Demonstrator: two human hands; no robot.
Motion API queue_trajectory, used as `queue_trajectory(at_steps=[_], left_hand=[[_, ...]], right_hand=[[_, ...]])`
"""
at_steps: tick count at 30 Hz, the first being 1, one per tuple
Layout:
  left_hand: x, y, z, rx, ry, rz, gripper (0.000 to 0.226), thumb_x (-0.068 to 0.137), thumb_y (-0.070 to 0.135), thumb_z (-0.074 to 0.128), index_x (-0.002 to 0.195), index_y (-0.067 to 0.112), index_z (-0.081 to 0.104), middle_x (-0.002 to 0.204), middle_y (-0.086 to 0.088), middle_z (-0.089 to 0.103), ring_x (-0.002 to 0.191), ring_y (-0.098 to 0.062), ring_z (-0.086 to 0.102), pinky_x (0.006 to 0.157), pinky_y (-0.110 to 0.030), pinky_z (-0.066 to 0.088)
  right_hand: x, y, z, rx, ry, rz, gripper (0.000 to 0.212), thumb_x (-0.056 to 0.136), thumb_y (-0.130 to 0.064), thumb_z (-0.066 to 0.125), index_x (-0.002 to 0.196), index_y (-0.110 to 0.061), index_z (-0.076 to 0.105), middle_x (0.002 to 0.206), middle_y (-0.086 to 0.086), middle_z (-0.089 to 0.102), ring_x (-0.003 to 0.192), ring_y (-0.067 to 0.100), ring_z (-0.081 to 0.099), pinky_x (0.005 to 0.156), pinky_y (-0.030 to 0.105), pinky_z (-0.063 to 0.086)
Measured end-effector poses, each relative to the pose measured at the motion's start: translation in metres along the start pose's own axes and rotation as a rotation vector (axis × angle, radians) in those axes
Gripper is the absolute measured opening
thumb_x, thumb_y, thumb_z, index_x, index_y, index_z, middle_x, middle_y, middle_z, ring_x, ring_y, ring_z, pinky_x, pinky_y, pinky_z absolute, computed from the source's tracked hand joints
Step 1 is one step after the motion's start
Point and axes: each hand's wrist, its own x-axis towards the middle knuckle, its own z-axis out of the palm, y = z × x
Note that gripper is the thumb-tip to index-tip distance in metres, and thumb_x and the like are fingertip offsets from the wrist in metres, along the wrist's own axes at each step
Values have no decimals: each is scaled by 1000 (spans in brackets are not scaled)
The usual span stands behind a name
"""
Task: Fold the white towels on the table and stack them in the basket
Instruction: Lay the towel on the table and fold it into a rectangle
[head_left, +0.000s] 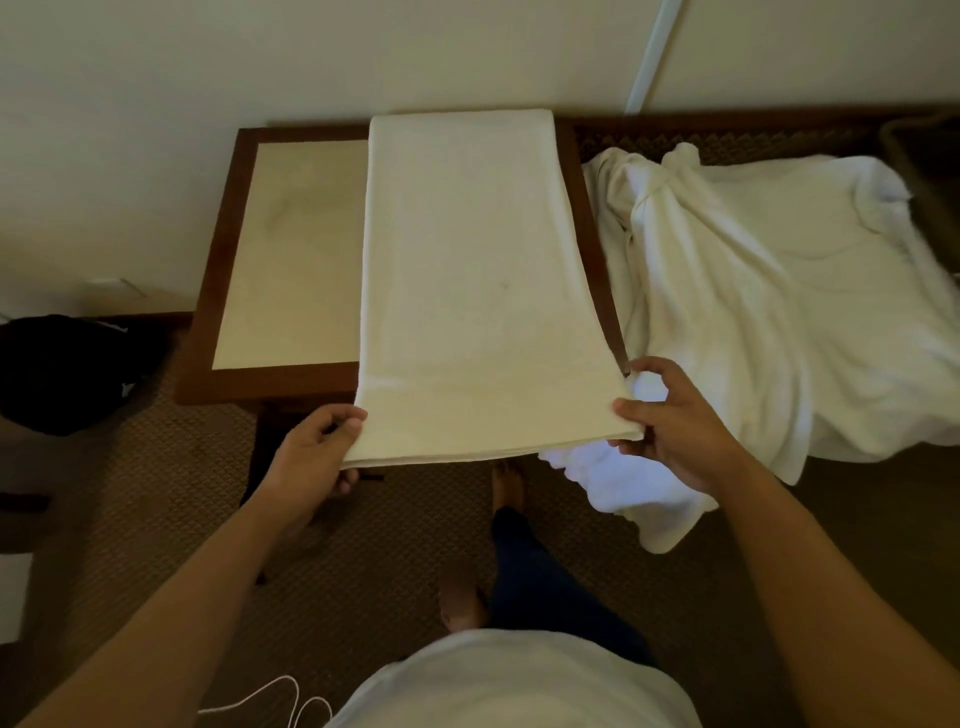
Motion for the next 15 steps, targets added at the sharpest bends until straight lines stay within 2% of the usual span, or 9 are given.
queue_trajectory(at_steps=[2,3,6,8,9,10,12,14,15], left_hand=[[7,19,-6,-147,-12,-78,20,106,25,55,114,16,70,91,-8,62,57,-13,53,48,-25,46],[11,29,-9,-230,-27,-111,21,105,23,55,113,12,71,89,-8,62,58,-12,53,48,-23,45],[28,58,-21,-427,-131,-161,24,103,14,49,109,3,70,85,-10,67,60,-13,58,50,-22,50],[44,77,-28,-495,-177,-161,26,98,5,41,102,1,67,82,-11,67,60,-15,60,52,-23,54],[53,87,-30,-493,-180,-147,28,95,0,38,100,1,65,80,-10,68,59,-14,61,52,-22,55],[62,97,-31,-465,-175,-126,29,94,-4,37,100,1,65,78,-8,69,58,-12,62,53,-20,55],[80,116,-29,-359,-152,-83,21,98,-1,47,101,0,67,77,-6,72,56,-8,61,51,-18,53],[103,135,-26,-231,-105,-74,12,100,14,61,95,5,68,75,-4,68,53,-8,56,47,-18,49],[115,144,-25,-147,-66,-68,17,99,21,65,89,8,65,70,-2,63,51,-9,50,44,-19,44]], right_hand=[[1,-19,1,37,-21,44,23,98,-1,59,119,-7,65,93,23,67,70,31,70,60,33,60],[3,-28,1,75,-28,87,22,99,0,55,116,-1,68,94,24,68,73,32,73,62,32,61],[14,-55,0,254,-127,179,40,88,6,40,120,6,65,111,27,70,98,37,74,75,34,64],[25,-74,0,243,-202,162,52,80,15,37,124,7,61,119,26,69,112,36,70,85,35,62],[34,-84,1,182,-209,145,50,82,20,37,124,7,62,119,25,70,112,32,71,88,34,61],[43,-93,4,102,-193,124,43,88,21,42,123,7,63,114,22,73,106,27,73,87,32,61],[64,-111,11,-75,-92,82,24,93,7,61,116,6,67,95,15,76,82,19,75,71,25,62],[93,-127,18,-296,65,20,16,92,-14,74,102,-1,72,77,11,69,61,17,64,52,25,50],[109,-136,21,-386,128,-15,16,91,-22,76,94,-6,73,74,11,63,58,18,56,51,27,43]])
